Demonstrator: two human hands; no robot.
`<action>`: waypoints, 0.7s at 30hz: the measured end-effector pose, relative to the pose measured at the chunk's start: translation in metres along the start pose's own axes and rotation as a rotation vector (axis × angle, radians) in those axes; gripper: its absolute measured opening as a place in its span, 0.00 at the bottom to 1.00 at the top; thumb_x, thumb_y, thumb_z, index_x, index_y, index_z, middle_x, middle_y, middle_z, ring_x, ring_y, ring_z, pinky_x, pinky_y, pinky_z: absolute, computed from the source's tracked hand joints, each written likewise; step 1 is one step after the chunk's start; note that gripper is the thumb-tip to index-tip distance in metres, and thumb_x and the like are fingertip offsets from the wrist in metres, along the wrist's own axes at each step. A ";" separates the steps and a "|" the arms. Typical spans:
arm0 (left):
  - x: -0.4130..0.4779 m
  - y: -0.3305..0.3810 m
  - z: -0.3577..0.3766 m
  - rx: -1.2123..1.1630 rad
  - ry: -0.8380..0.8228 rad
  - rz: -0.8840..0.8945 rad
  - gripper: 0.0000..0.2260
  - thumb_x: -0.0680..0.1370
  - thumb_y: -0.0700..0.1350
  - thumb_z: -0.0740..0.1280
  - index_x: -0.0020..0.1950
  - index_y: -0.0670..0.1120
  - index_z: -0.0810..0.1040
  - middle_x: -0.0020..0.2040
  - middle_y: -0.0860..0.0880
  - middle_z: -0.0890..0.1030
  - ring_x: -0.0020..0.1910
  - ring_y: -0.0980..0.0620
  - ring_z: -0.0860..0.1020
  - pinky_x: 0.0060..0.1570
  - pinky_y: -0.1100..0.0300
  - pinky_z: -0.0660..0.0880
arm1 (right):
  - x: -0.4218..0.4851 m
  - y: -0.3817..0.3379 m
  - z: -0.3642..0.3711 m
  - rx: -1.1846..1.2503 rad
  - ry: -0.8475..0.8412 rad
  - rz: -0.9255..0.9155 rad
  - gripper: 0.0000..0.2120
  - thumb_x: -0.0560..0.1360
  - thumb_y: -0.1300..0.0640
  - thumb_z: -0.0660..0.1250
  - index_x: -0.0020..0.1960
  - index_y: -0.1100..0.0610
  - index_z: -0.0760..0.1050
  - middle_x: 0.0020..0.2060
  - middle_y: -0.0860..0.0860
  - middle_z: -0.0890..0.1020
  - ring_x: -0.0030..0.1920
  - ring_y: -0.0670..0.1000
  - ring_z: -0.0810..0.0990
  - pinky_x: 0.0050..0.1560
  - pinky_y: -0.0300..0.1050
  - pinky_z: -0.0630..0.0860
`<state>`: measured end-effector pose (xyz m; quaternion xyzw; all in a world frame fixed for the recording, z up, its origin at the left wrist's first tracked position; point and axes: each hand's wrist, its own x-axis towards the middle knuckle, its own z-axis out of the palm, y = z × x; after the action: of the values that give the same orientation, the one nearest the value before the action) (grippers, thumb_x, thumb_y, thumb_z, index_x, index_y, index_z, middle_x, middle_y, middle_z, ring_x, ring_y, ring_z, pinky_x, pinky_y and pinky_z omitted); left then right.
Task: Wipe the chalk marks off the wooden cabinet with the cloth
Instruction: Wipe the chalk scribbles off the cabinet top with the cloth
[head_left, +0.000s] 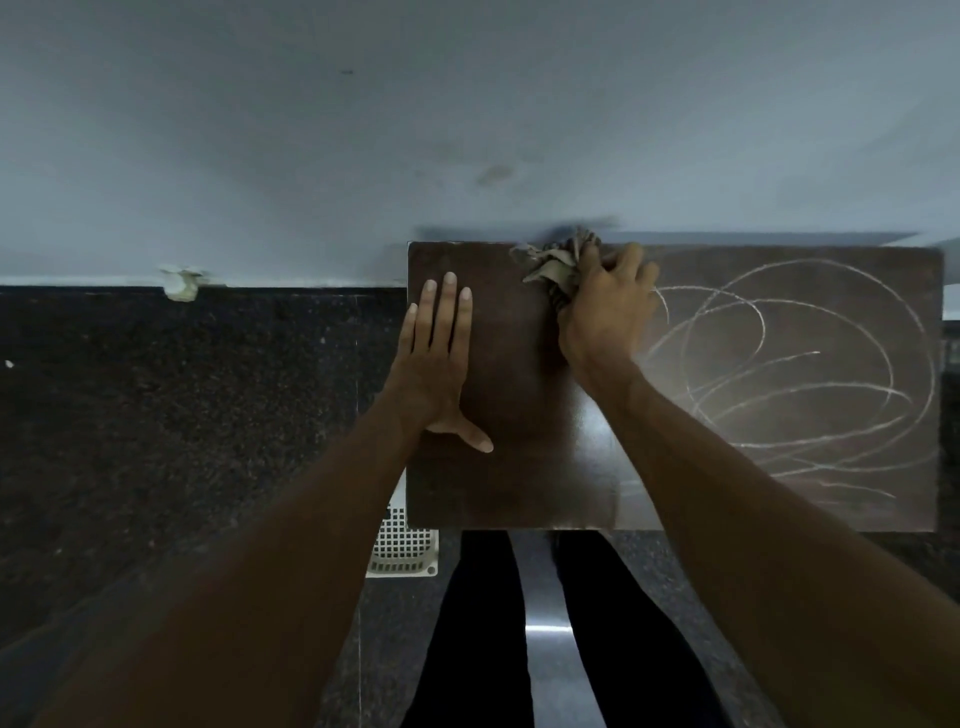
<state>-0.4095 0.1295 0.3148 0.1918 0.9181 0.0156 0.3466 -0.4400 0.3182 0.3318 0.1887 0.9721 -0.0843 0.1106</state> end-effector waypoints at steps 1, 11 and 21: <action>0.001 0.001 -0.002 0.014 -0.017 -0.011 0.81 0.52 0.80 0.74 0.78 0.37 0.26 0.79 0.36 0.26 0.78 0.36 0.26 0.76 0.42 0.29 | -0.002 -0.010 0.001 -0.004 -0.008 -0.035 0.23 0.75 0.60 0.68 0.68 0.55 0.70 0.64 0.59 0.68 0.62 0.63 0.68 0.58 0.60 0.73; 0.006 0.008 -0.013 0.041 -0.157 -0.080 0.81 0.54 0.78 0.75 0.76 0.37 0.22 0.76 0.34 0.22 0.71 0.39 0.19 0.73 0.43 0.26 | -0.003 -0.031 -0.002 -0.042 -0.106 -0.360 0.28 0.76 0.59 0.67 0.74 0.54 0.65 0.65 0.60 0.68 0.64 0.63 0.68 0.57 0.59 0.74; 0.002 0.009 -0.013 0.028 -0.143 -0.083 0.81 0.53 0.77 0.76 0.77 0.38 0.23 0.75 0.36 0.21 0.75 0.37 0.22 0.72 0.43 0.26 | 0.021 0.044 -0.023 -0.085 -0.129 0.030 0.26 0.72 0.57 0.72 0.68 0.59 0.69 0.62 0.61 0.68 0.62 0.64 0.68 0.59 0.62 0.72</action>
<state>-0.4163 0.1400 0.3246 0.1589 0.8984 -0.0253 0.4087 -0.4459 0.3701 0.3431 0.1928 0.9627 -0.0530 0.1821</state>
